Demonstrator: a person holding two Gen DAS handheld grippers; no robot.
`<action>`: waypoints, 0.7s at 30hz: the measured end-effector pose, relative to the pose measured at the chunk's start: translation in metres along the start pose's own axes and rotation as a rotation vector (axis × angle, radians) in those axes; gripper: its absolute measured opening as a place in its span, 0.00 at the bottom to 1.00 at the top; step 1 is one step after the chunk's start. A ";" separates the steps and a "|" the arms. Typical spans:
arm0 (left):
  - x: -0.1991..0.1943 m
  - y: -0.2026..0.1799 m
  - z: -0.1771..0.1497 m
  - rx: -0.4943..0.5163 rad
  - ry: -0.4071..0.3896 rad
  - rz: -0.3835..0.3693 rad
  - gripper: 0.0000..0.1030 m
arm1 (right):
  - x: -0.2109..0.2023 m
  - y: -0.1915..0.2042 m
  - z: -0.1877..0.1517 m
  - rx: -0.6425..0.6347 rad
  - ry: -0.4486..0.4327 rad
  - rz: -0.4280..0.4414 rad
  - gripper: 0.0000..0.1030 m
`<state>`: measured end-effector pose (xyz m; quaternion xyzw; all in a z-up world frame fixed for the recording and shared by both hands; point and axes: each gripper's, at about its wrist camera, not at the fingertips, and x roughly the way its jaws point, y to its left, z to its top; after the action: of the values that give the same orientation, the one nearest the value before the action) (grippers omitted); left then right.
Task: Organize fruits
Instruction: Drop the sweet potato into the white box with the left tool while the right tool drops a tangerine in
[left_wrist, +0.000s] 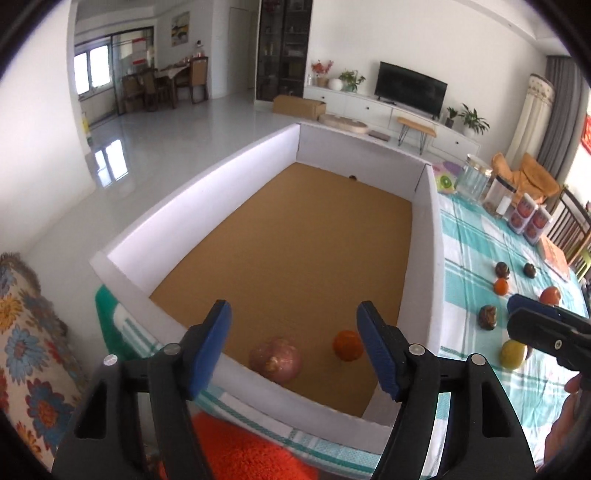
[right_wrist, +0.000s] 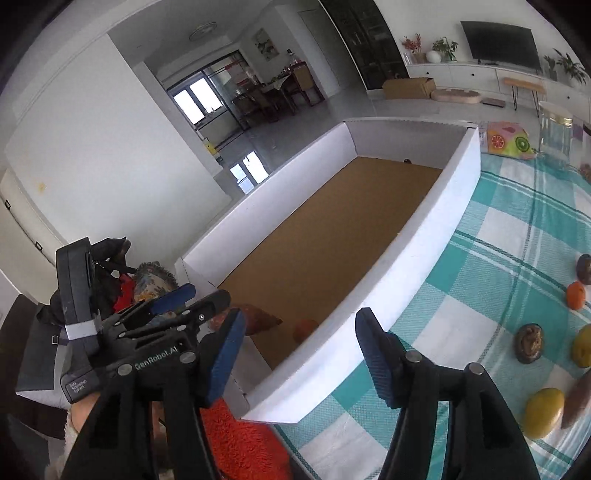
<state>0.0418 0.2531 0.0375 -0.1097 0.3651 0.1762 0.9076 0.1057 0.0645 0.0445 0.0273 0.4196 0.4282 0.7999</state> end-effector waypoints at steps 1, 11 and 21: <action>-0.004 -0.009 0.002 0.028 -0.032 0.000 0.74 | -0.012 -0.011 -0.011 -0.006 -0.013 -0.049 0.74; 0.036 -0.099 0.007 0.355 -0.082 0.045 0.78 | -0.107 -0.184 -0.153 0.167 -0.020 -0.677 0.83; 0.046 -0.124 -0.014 0.425 0.006 0.123 0.78 | -0.156 -0.271 -0.186 0.331 -0.054 -0.824 0.85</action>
<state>0.1131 0.1460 0.0041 0.1057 0.4028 0.1499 0.8967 0.1121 -0.2764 -0.0840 -0.0035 0.4374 -0.0002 0.8993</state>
